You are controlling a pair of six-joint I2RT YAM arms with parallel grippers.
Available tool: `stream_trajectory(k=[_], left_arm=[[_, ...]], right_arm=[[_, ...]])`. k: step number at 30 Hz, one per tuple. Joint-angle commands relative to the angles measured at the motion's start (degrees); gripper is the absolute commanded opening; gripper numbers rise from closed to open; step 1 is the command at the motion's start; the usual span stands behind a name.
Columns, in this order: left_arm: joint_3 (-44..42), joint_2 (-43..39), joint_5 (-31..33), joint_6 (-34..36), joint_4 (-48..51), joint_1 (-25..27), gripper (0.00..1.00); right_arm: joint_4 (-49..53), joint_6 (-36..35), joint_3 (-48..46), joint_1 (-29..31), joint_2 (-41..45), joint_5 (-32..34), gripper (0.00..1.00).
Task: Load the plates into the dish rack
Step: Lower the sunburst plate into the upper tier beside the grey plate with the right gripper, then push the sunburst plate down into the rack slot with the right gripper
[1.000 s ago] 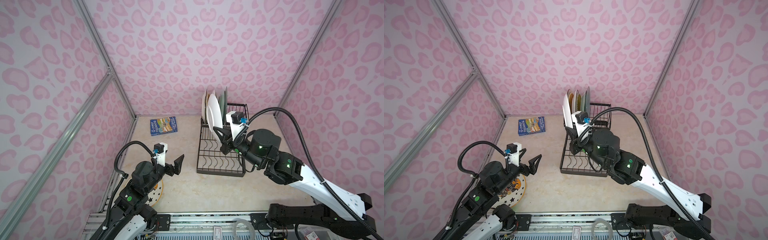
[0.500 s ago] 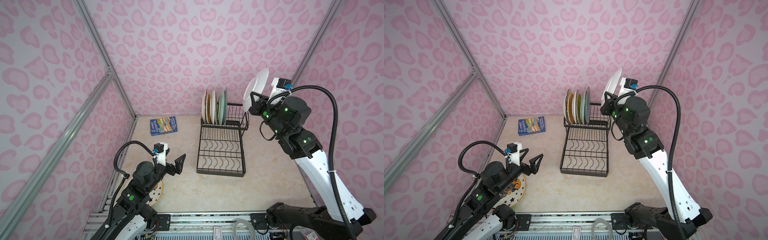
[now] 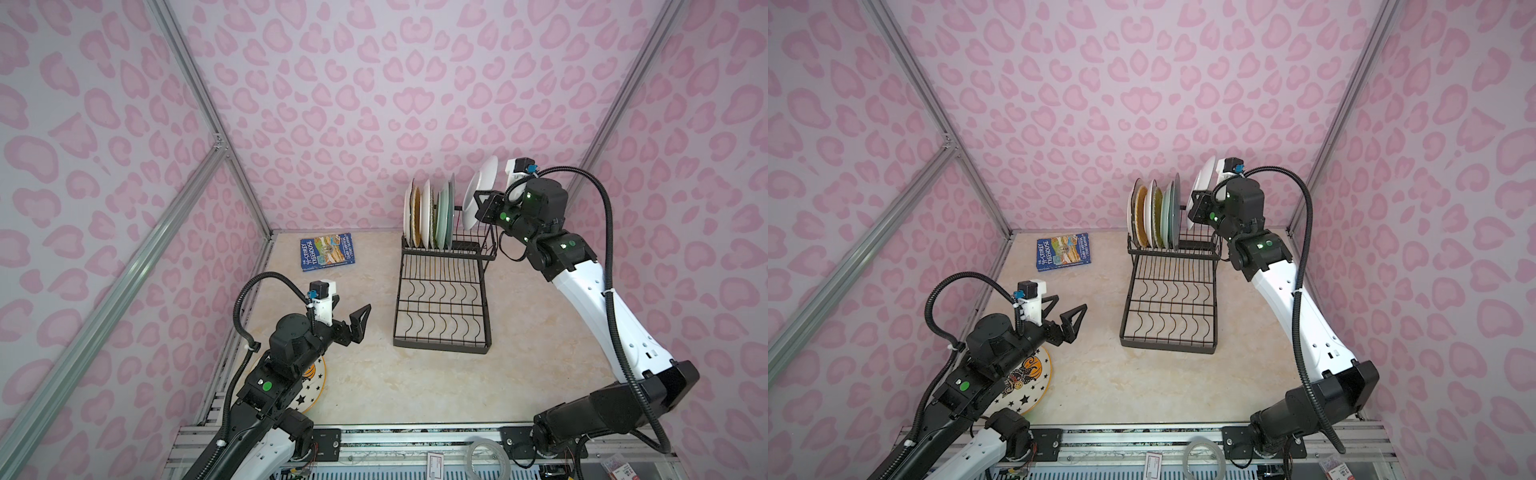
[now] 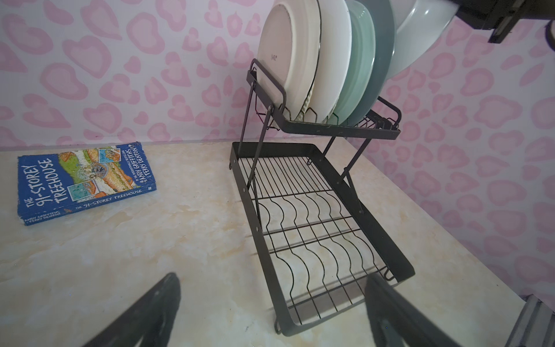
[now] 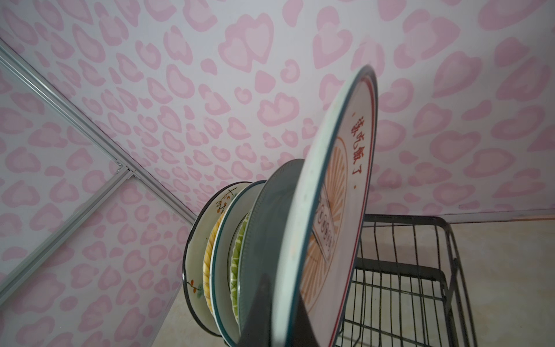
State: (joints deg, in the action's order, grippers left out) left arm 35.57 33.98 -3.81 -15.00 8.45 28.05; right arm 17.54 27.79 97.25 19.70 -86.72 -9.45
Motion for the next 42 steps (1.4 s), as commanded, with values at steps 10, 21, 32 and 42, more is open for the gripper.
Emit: stream_trajectory(k=[10,21,32,42], left_arm=[[0.34,-0.67,-2.25,-0.04,-0.96,-0.28,0.97],[0.43,-0.49,-2.59,-0.12,-0.76,-0.37,0.97],[0.46,0.21,-2.69,-0.1,-0.63,-0.37,0.97],[0.53,0.13,-2.51,0.04,-0.45,-0.37,0.97]], right_arm=[[4.37,-3.34,0.61,-0.19,-3.76,-5.94,0.0],[7.81,-5.88,2.3,-0.63,-5.97,-7.94,0.0],[10.06,-6.84,3.94,-1.45,-8.26,-8.48,0.0],[10.5,-6.87,3.91,-1.71,-9.78,-8.13,0.0]])
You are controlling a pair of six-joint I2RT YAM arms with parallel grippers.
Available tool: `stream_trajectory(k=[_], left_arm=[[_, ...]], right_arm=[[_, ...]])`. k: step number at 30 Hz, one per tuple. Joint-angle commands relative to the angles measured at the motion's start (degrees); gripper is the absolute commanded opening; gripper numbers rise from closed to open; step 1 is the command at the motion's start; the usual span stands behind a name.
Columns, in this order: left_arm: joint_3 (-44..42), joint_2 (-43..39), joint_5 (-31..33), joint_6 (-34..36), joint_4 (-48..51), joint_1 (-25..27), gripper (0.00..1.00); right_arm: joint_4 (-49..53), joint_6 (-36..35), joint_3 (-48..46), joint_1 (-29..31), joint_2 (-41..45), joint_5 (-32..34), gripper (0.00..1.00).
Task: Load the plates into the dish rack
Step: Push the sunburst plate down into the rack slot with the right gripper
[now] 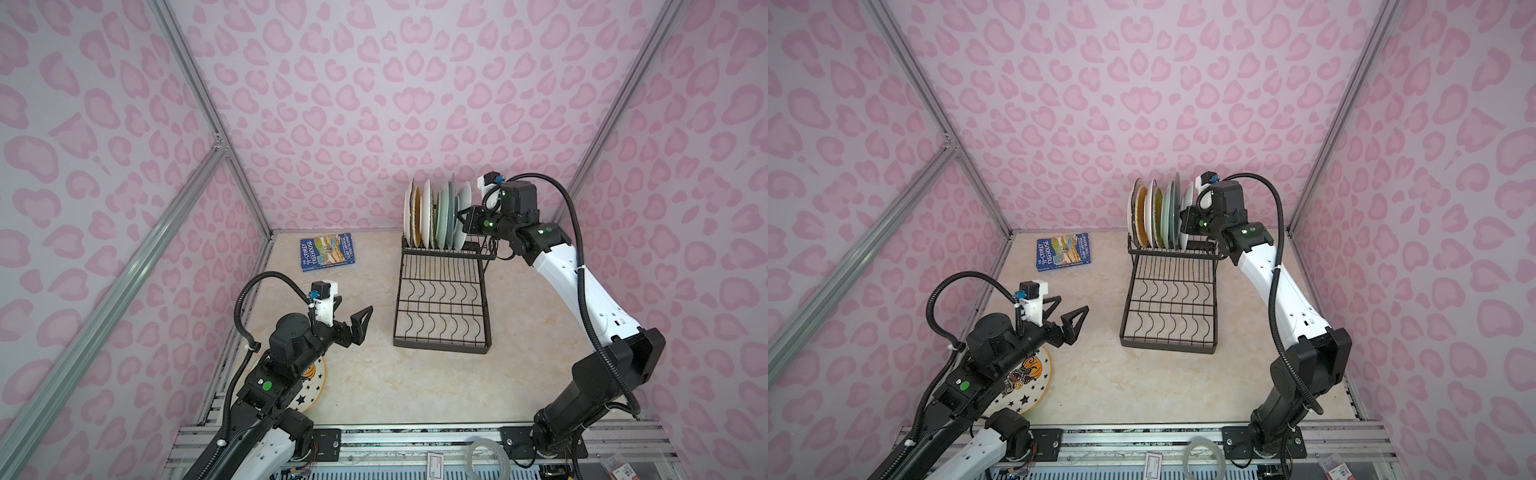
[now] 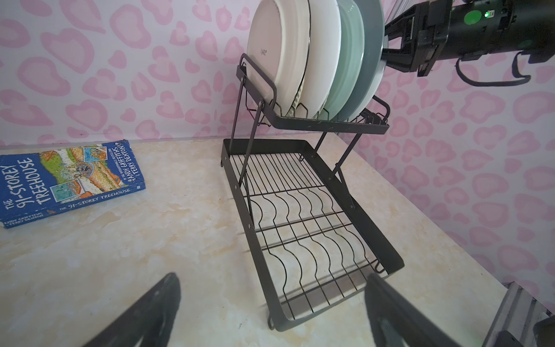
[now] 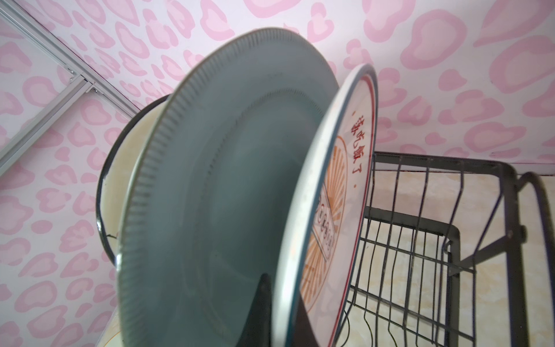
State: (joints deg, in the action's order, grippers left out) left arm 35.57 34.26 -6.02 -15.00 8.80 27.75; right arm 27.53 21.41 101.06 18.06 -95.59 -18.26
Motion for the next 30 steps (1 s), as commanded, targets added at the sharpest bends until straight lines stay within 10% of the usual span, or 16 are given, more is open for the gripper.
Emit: stream_trajectory(k=[1,30], left_arm=[[0.51,-0.16,-0.23,0.06,-0.85,-0.06,0.97],[0.46,0.79,0.58,0.49,-0.79,-0.06,0.97]], right_arm=[[0.55,-0.5,0.04,-0.09,-1.03,0.68,0.0],[-0.01,-1.46,0.81,-0.12,-1.62,-4.13,0.28]])
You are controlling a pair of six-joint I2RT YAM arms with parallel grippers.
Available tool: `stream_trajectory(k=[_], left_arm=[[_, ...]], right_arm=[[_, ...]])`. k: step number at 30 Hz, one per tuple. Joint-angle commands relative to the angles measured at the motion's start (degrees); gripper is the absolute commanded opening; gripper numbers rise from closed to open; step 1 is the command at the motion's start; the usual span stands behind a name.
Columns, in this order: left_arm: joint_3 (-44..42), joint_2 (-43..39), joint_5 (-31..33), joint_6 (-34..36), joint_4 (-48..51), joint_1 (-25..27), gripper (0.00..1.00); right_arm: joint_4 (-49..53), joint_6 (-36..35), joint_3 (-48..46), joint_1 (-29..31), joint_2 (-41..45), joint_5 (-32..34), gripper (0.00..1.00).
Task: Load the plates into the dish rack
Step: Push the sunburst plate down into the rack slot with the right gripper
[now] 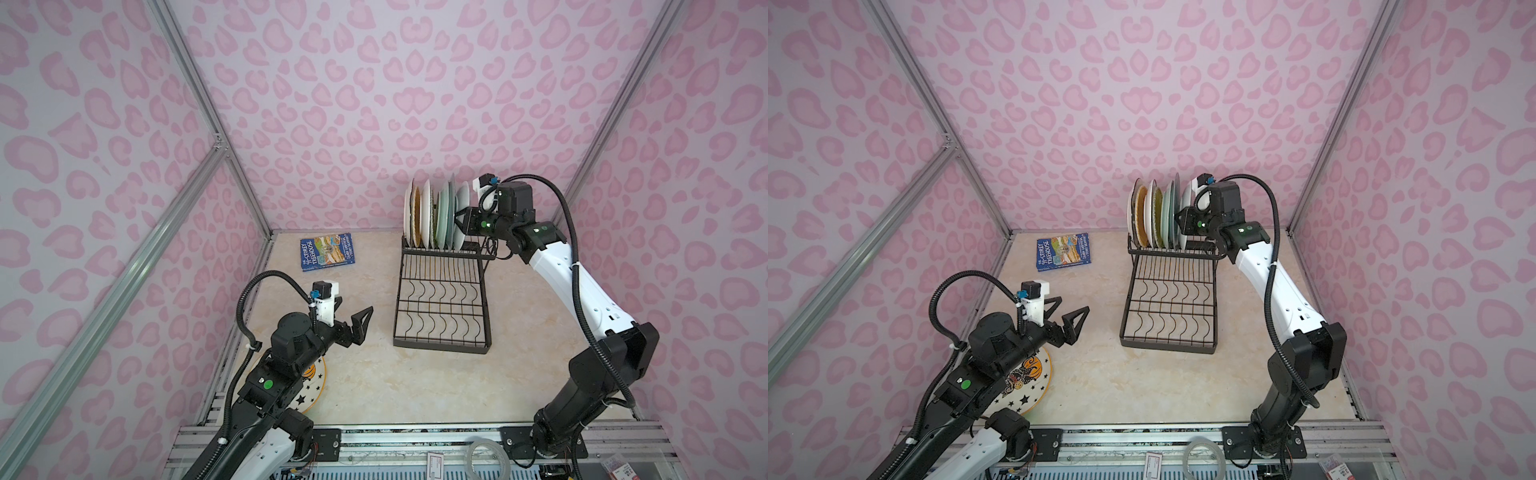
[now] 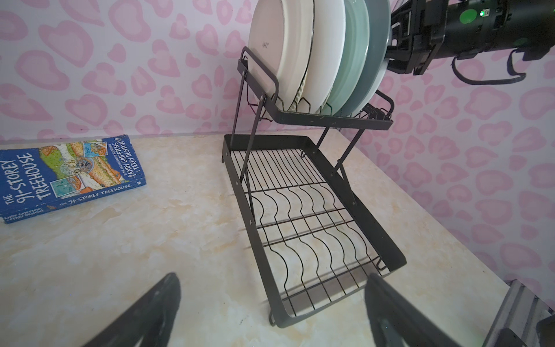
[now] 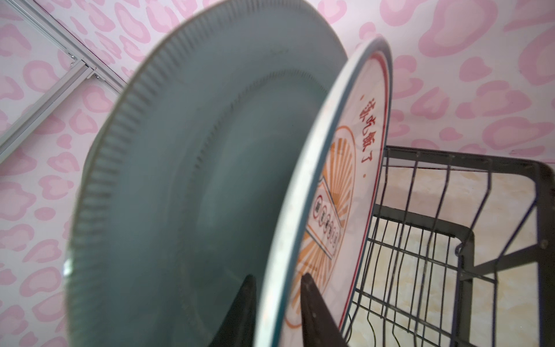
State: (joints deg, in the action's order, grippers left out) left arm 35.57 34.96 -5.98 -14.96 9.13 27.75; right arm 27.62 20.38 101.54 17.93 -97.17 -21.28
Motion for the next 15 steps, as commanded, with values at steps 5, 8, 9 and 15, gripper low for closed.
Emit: stream_trajectory(k=[5,8,9,15], left_arm=[[0.5,0.13,0.47,0.45,-1.05,-0.06,0.97],[0.48,0.17,0.44,0.43,-1.16,-0.13,0.97],[0.51,0.11,0.52,0.46,-1.08,-0.15,0.97],[0.55,-0.07,0.28,0.36,-0.99,-0.15,0.97]], right_arm=[[-0.25,-0.26,0.61,0.01,0.72,-1.56,0.32],[-0.3,-0.13,0.69,0.14,1.16,-1.62,0.34],[-0.28,-0.08,0.77,0.13,1.3,-1.66,0.35],[-0.59,0.62,0.48,0.1,2.15,-2.23,0.36]])
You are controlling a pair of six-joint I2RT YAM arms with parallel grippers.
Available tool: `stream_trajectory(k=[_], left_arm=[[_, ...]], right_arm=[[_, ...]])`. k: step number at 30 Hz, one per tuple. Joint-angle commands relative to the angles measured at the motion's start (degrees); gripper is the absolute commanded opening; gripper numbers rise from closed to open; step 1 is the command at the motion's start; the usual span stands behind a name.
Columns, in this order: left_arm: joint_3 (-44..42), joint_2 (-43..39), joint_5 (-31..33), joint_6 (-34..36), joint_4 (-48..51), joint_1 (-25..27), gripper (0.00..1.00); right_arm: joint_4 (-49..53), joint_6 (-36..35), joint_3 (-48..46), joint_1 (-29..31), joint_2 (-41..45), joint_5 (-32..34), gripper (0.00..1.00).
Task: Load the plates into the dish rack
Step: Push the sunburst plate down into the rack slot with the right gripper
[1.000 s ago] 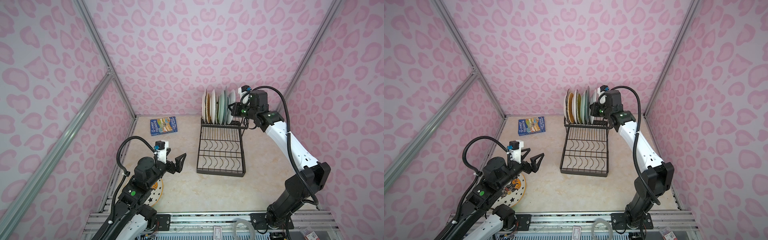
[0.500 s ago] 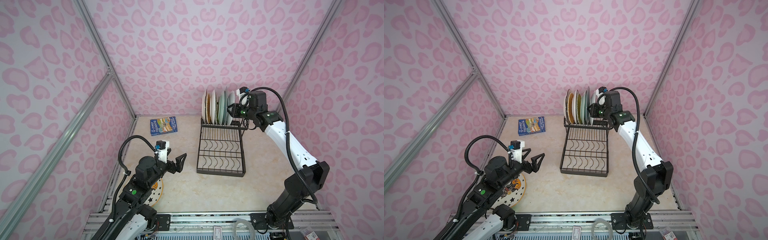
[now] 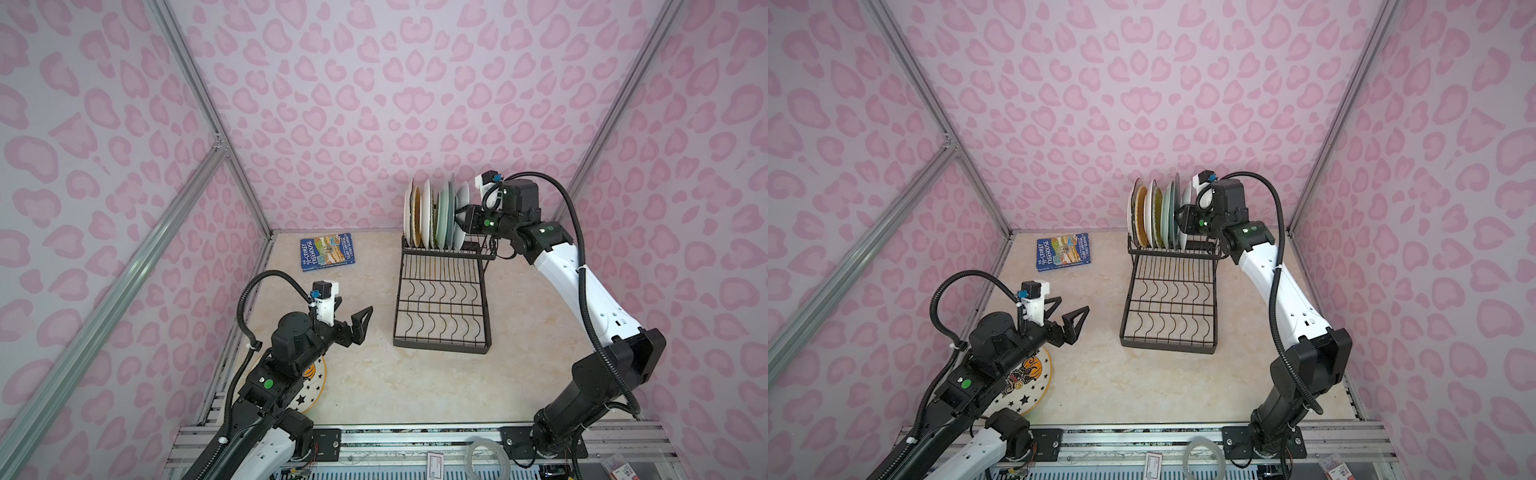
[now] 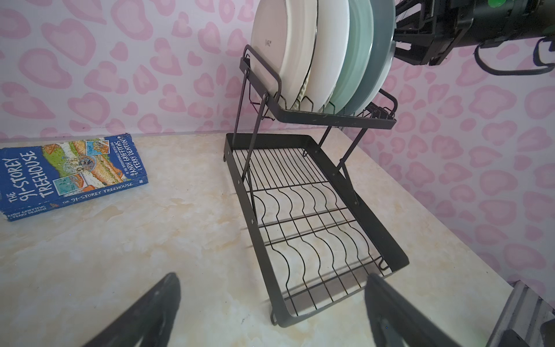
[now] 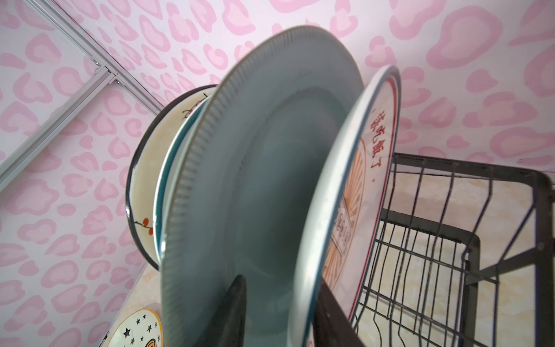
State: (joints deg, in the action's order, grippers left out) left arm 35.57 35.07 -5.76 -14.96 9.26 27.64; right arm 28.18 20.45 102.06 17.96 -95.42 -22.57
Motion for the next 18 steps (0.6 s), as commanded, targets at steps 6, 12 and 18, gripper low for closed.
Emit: stream_trajectory(k=[6,12,18], left_arm=[[0.64,-0.5,-0.05,0.29,-1.09,-0.04,0.97],[0.55,-0.62,-0.27,0.3,-1.0,-0.04,0.97],[0.66,-0.61,-0.4,0.32,-0.92,-0.04,0.97]], right_arm=[[-1.55,1.02,-0.18,0.33,1.06,-1.41,0.37],[-1.64,1.35,0.0,0.53,1.69,-1.37,0.38],[-1.11,1.08,0.16,0.44,2.08,-0.29,0.38]])
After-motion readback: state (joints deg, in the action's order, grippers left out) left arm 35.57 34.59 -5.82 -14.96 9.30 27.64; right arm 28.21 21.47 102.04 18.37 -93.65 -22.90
